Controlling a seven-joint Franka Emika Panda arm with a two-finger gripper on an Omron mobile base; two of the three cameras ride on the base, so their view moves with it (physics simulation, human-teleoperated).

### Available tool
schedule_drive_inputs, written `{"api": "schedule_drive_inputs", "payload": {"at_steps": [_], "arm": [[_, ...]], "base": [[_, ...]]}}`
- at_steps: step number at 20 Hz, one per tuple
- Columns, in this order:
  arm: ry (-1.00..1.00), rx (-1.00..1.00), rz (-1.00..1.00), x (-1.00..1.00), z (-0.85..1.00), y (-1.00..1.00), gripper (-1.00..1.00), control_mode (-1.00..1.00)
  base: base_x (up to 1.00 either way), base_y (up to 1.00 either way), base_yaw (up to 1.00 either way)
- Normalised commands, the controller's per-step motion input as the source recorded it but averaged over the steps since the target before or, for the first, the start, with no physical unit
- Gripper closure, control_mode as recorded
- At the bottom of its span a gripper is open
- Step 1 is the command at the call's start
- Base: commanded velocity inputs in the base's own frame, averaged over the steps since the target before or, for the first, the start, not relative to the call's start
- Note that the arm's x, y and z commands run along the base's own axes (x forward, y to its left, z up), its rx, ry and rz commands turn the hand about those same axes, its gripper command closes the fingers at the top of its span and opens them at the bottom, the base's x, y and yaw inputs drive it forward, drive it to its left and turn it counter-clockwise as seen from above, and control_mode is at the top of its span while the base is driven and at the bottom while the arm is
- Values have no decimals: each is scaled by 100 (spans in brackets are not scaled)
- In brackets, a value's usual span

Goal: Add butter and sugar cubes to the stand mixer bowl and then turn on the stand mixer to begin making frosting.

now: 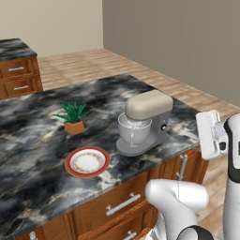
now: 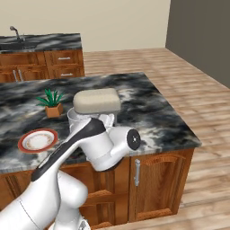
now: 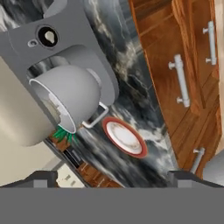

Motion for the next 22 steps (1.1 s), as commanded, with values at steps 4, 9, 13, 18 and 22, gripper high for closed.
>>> {"api": "schedule_drive_inputs", "payload": {"at_steps": [4, 9, 13, 18, 22], "arm": [[17, 0, 7, 10, -1, 0, -100, -100], [6, 3, 0, 11, -14, -2, -100, -100], [2, 2, 0, 2, -17, 0, -100, -100], [0, 1, 0, 0, -10, 0, -100, -100], [0, 1, 0, 1, -2, 0, -100, -100]], "base": [[0, 0, 0], [0, 0, 0], [0, 0, 0], [0, 0, 0], [0, 0, 0]]}}
